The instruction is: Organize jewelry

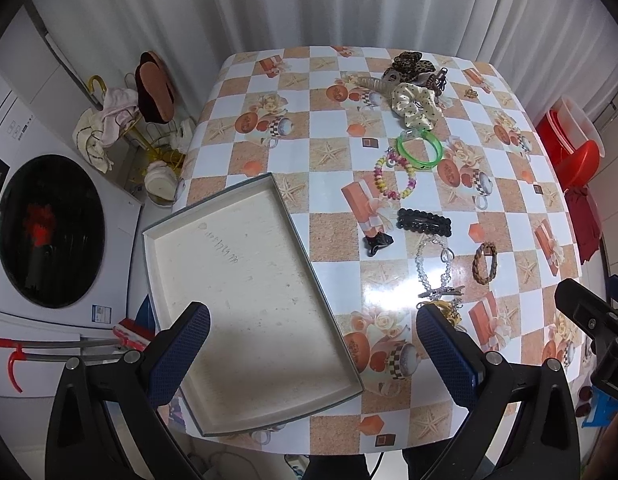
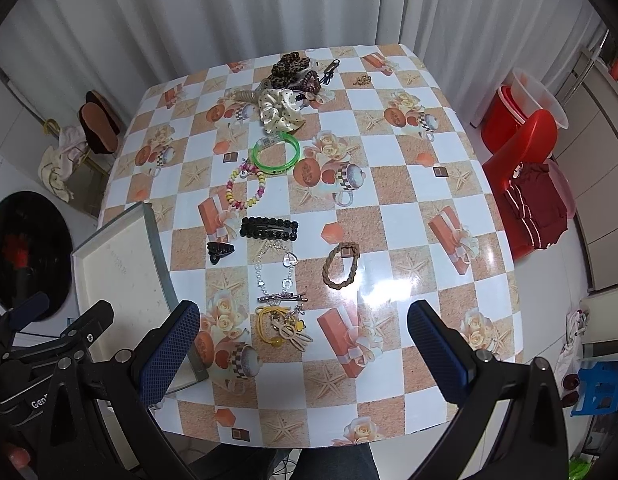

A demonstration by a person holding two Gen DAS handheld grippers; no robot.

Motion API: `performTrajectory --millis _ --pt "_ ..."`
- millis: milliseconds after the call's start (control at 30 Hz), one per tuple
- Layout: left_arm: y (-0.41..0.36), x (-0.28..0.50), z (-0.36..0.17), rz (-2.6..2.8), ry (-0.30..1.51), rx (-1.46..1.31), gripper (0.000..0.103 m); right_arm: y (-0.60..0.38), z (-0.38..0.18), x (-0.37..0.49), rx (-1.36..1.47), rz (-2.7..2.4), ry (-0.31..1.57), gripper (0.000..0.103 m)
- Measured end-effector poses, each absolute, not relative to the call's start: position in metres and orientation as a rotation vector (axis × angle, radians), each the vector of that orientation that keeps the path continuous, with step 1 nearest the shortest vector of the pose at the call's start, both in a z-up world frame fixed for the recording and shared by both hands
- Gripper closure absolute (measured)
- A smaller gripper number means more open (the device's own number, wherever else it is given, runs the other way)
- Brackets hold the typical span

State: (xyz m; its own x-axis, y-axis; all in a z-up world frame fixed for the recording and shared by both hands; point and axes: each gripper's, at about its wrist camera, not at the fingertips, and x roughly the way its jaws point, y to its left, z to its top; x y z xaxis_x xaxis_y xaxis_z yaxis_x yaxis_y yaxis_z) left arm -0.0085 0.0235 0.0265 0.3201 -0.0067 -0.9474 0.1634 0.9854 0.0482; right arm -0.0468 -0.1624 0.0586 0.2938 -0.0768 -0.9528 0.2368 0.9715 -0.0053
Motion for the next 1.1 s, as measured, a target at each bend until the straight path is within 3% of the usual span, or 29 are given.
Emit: performTrajectory --millis 1100 --pt "0.025 -0.011 0.011 -0.089 1.272 0.147 0.000 -0.164 0.046 -0.045 0.157 -0.213 1.275 0.000"
